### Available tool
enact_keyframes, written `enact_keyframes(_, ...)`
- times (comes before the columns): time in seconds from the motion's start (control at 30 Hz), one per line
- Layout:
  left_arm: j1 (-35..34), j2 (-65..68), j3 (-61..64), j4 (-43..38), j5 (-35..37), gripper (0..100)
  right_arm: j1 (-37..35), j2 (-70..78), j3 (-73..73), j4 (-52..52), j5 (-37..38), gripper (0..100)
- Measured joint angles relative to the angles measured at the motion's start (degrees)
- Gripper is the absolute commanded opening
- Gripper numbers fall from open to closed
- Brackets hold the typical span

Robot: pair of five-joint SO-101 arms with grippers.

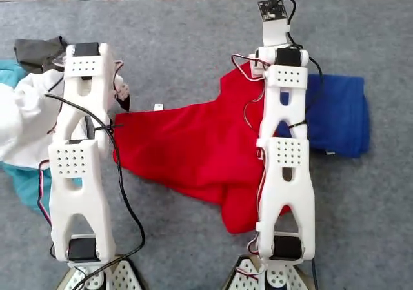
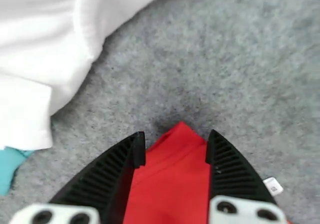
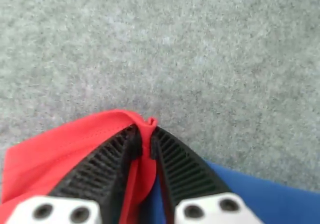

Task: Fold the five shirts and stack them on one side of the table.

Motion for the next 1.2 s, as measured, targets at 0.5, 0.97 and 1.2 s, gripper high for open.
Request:
enact_keyframes(0.5, 3.6, 0.9, -2.5, -1.0, 0.0, 21, 0.0, 0.0, 0.0, 0.0, 0.0, 1.6)
enact_keyframes(0.97, 1.8, 6.1, -4.0, -1.1, 1.5, 19, 0.0, 0.0, 0.0, 0.0, 0.0, 1.6)
enact_keyframes(1.2, 2.2, 8.1, -5.5, -3.4, -0.7, 4, 0.0, 0.0, 0.0, 0.0, 0.0, 1.6)
